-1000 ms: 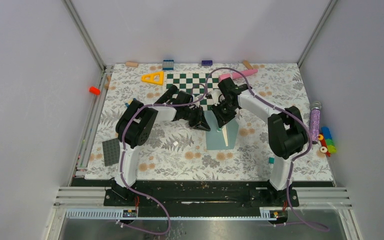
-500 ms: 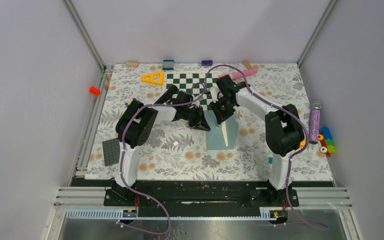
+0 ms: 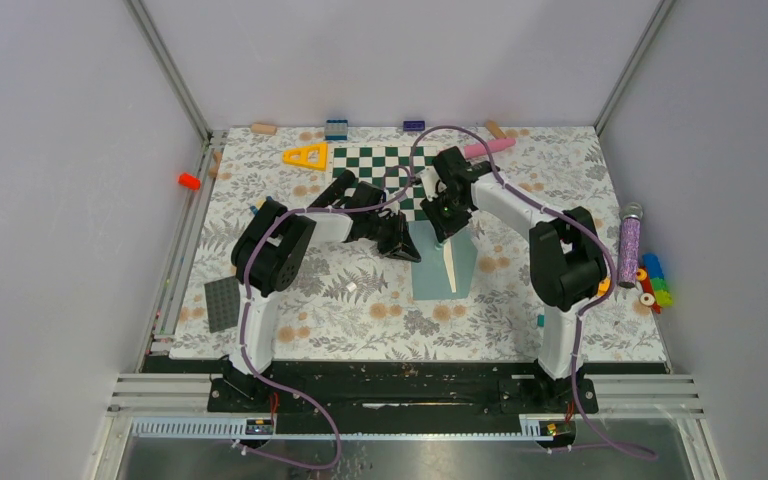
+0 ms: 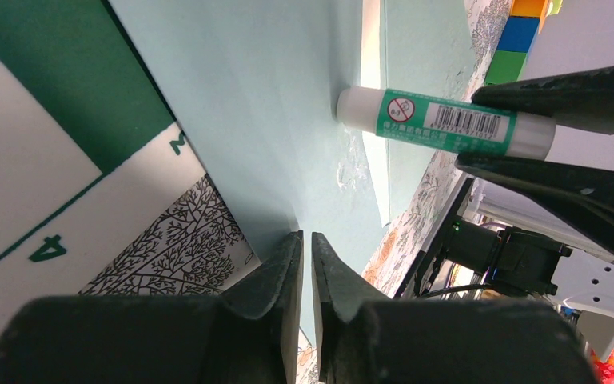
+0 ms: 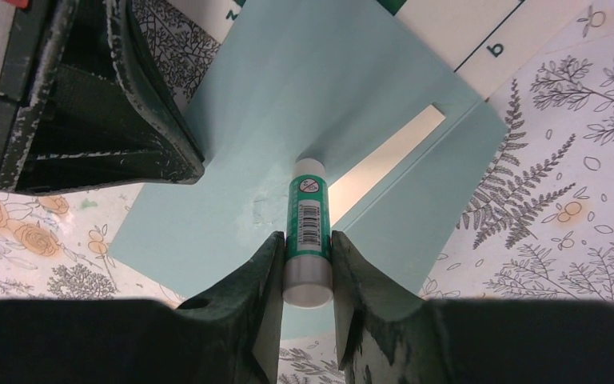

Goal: Place the letter into the envelope and seal it
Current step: Paint the envelope at the center of the board.

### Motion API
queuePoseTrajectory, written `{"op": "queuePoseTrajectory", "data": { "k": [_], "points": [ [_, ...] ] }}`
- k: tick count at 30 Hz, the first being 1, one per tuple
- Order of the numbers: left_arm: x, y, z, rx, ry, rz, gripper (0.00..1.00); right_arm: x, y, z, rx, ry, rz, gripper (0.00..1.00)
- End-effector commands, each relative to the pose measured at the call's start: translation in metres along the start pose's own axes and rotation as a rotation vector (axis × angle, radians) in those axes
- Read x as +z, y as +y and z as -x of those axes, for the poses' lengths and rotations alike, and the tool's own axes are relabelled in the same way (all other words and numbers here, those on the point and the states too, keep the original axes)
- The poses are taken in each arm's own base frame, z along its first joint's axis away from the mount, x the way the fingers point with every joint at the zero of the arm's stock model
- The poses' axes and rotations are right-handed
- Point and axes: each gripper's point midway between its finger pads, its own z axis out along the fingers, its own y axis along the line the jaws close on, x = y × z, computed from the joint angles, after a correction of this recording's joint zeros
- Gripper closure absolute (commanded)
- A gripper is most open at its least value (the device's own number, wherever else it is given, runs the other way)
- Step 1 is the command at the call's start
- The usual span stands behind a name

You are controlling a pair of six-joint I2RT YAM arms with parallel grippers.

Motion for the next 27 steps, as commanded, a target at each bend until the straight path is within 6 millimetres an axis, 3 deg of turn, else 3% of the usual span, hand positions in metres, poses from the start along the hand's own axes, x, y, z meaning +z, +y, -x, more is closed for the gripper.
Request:
{"op": "queuePoseTrajectory", "data": {
  "k": [1,5,9,15,17,22,27],
  "points": [
    [0.001,-0.003,0.008,0.045,-0.028,0.017,0.88,-0.003,-0.015,0.022,0.006,-0.064,-0.05,1.0],
    [0.0,-0.004,0.008,0.05,-0.03,0.013,0.88,-0.02,-0.015,0.028,0.011,-0.111,-0.05,1.0],
    [-0.001,-0.006,0.01,0.056,-0.034,0.013,0.88,-0.051,-0.014,0.037,0.033,-0.211,-0.021,1.0],
    [-0.004,-0.014,0.012,0.075,-0.041,-0.005,0.84,-0.099,0.011,0.033,0.073,-0.339,0.171,1.0],
    [-0.009,-0.022,0.015,0.094,-0.049,-0.02,0.72,-0.11,0.021,0.028,0.084,-0.368,0.252,1.0],
    [-0.027,-0.053,0.025,0.177,-0.094,-0.095,0.26,-0.126,0.041,0.015,0.11,-0.391,0.41,1.0],
    [-0.045,-0.084,0.026,0.249,-0.115,-0.211,0.01,-0.128,0.054,0.009,0.152,-0.363,0.536,1.0]
  ]
}}
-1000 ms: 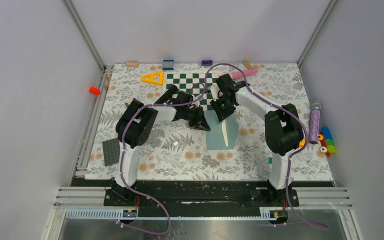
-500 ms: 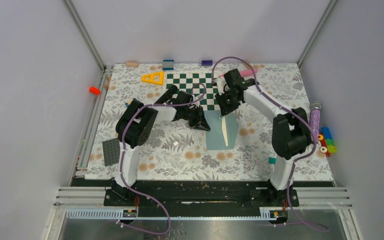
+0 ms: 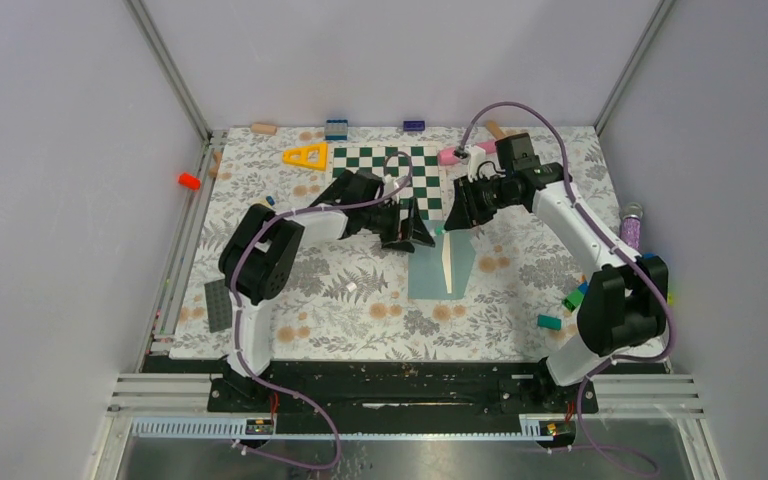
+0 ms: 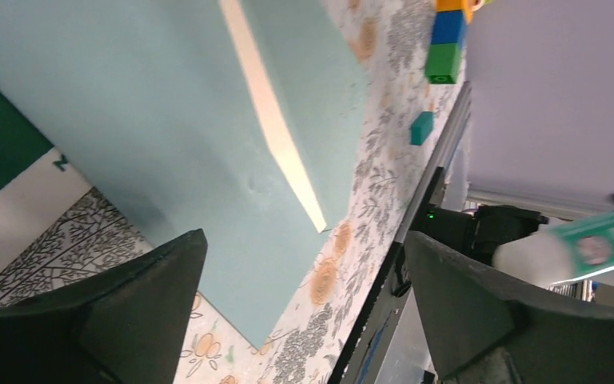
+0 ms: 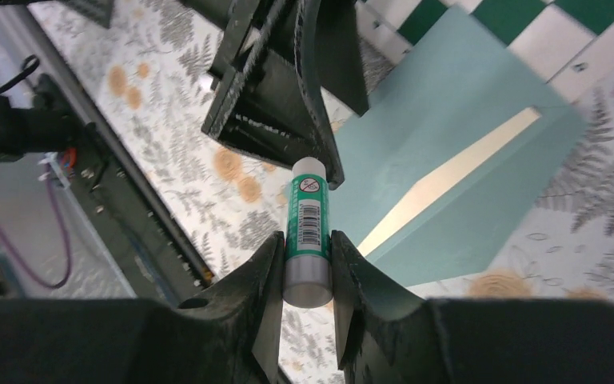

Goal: Place the letter into the envelope and seal it
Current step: Paint the envelope at the center of the board.

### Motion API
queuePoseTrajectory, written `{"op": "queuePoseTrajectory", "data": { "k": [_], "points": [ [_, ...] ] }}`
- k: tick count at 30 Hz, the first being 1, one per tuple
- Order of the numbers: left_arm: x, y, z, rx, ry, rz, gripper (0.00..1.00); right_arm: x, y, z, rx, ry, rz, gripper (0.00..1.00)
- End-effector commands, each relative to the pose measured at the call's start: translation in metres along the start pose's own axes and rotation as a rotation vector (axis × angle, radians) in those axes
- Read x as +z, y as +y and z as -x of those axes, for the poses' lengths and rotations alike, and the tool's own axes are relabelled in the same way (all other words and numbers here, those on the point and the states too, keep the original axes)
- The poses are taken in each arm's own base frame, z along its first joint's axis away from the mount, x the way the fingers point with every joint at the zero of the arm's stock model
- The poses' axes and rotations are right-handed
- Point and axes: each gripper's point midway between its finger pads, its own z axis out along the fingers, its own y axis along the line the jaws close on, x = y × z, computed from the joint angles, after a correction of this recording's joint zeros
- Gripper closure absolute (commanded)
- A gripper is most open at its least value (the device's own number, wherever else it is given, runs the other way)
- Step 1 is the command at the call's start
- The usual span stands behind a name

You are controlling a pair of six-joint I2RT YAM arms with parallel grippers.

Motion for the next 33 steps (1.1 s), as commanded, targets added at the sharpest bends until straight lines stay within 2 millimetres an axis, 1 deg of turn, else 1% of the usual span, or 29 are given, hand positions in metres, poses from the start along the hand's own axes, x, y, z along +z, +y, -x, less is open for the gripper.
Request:
{"op": "queuePoseTrajectory", "data": {
  "k": [1,2,7,9,12,15,20,23,25,27,30,33],
  "points": [
    [-0.024,-0.052,0.021,0.155,-0.071,-0.152,0.01,-0.001,0.028,-0.006,0.083,0.02,0.187,1.0],
    [-0.027,-0.057,0.021,0.17,-0.076,-0.172,0.01,-0.001,0.032,-0.006,0.099,0.022,0.221,1.0],
    [-0.037,-0.077,0.019,0.213,-0.091,-0.275,0.01,-0.002,0.036,-0.006,0.154,0.019,0.313,1.0],
    [-0.038,-0.08,0.018,0.212,-0.087,-0.304,0.01,-0.006,0.044,-0.006,0.173,0.02,0.392,1.0],
    [-0.036,-0.082,0.019,0.204,-0.082,-0.322,0.01,-0.012,0.058,-0.013,0.195,0.062,0.498,1.0],
    [-0.038,-0.086,0.019,0.205,-0.082,-0.343,0.03,-0.011,0.057,-0.022,0.185,0.117,0.526,1.0],
    [-0.047,-0.096,0.023,0.212,-0.095,-0.375,0.12,-0.012,0.056,-0.035,0.184,0.198,0.569,1.0],
    [-0.047,-0.093,0.026,0.208,-0.108,-0.359,0.14,-0.017,0.062,-0.038,0.173,0.207,0.604,1.0],
    [-0.043,-0.082,0.027,0.192,-0.106,-0.305,0.14,-0.023,0.068,-0.037,0.141,0.199,0.631,1.0],
    [-0.042,-0.076,0.028,0.18,-0.101,-0.284,0.15,-0.028,0.072,-0.034,0.121,0.185,0.637,1.0],
    [-0.047,-0.083,0.029,0.164,-0.11,-0.348,0.15,-0.02,0.063,-0.038,0.128,0.2,0.587,1.0],
    [-0.056,-0.098,0.032,0.182,-0.122,-0.415,0.18,-0.009,0.053,-0.047,0.158,0.241,0.553,1.0]
  ]
}}
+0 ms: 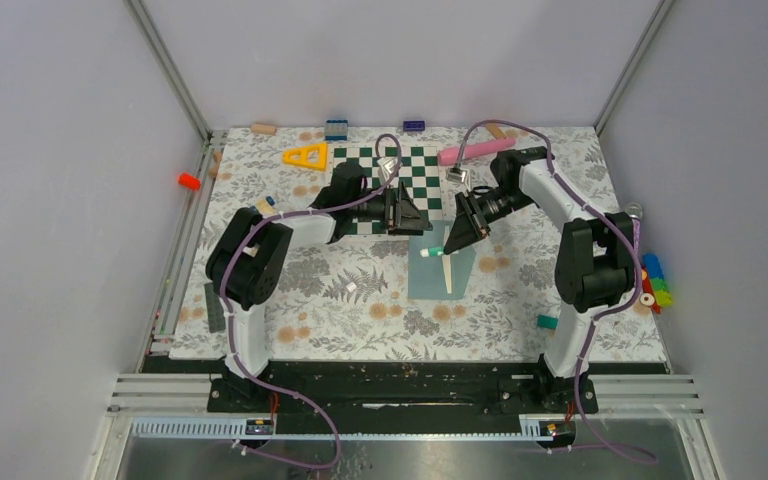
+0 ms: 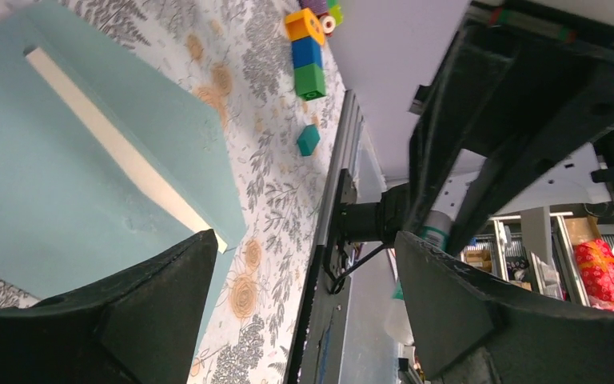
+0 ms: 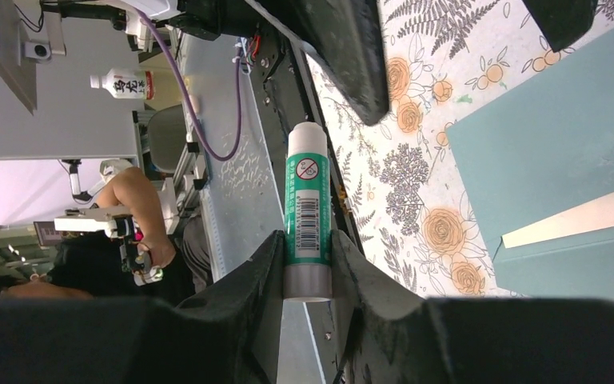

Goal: Place the letter into the envelope and seal it
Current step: Paint the envelope at the center of the board, then place the solid glue at the center of the board.

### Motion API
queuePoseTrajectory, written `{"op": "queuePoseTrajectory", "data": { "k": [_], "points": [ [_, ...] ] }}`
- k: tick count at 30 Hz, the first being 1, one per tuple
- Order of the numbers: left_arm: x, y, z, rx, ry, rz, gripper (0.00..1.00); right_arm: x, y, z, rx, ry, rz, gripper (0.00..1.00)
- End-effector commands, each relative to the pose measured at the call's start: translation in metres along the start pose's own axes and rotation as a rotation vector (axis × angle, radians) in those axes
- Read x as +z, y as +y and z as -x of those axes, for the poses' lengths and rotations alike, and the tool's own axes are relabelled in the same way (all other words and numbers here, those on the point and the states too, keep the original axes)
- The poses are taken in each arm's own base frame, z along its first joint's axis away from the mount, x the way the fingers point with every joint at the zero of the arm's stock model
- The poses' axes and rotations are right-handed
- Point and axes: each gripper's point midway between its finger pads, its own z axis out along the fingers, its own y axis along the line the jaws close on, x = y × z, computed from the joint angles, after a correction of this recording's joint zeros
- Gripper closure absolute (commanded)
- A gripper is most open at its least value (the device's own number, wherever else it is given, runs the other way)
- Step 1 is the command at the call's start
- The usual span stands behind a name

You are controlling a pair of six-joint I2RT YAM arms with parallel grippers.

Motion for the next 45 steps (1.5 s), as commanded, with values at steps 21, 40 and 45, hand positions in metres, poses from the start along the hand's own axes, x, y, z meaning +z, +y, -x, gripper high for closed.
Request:
{"op": "queuePoseTrajectory", "data": {
  "k": [21,40,45],
  "points": [
    [-0.007,-0.082,-0.019,0.142,0.167,-0.413,0.32,0.012,0.001,0.013,-0.008,0.013,0.028,1.0],
    [0.001,-0.069,-0.03,0.188,0.172,-0.296,0.34,0.009,-0.014,0.012,0.008,0.01,-0.026,1.0],
    [0.003,-0.075,-0.035,0.182,0.202,-0.358,0.36,0.006,-0.005,0.013,0.001,0.007,0.023,1.0]
  ]
}}
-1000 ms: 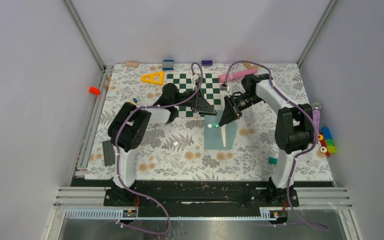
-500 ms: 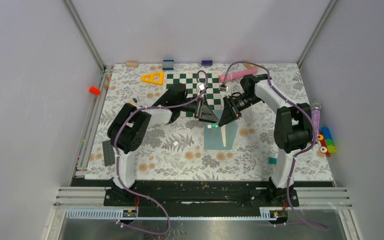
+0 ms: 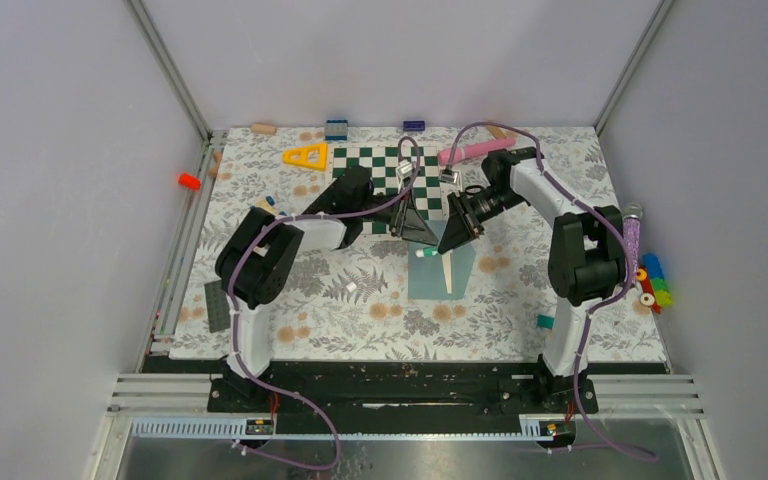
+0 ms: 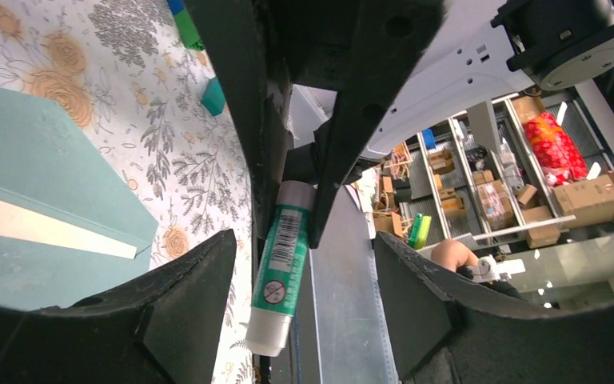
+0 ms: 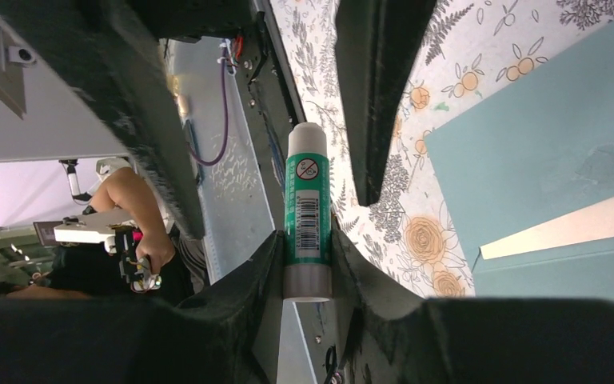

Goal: Place the letter into the envelope and seal it
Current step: Place the solid glue at the center of the board.

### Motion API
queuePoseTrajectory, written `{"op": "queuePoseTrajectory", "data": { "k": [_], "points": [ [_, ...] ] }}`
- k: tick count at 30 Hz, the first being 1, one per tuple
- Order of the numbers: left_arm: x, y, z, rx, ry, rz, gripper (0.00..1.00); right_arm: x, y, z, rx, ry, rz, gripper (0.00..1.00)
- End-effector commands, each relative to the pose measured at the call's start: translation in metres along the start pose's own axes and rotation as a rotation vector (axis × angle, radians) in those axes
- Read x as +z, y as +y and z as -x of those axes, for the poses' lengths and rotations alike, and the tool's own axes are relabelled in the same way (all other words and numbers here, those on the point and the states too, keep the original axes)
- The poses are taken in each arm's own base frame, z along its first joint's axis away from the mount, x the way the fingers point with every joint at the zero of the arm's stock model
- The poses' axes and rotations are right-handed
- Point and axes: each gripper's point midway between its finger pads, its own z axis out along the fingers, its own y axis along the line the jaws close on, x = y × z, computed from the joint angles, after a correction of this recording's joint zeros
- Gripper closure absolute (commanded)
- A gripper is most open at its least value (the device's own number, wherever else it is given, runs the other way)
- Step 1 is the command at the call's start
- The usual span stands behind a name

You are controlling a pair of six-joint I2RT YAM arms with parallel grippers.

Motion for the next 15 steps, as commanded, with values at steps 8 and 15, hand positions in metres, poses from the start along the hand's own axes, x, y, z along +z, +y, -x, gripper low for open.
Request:
{"op": "queuePoseTrajectory", "data": {
  "k": [8,15],
  "points": [
    [0.004,0.003,-0.016,0.103,0.081,0.053,0.38,-0.006,0.014,0.006,-0.016,-0.016,0.063,1.0],
    [0.007,-0.001,-0.019,0.113,0.096,0.036,0.47,-0.006,0.011,0.006,-0.009,-0.008,0.058,1.0]
  ]
}}
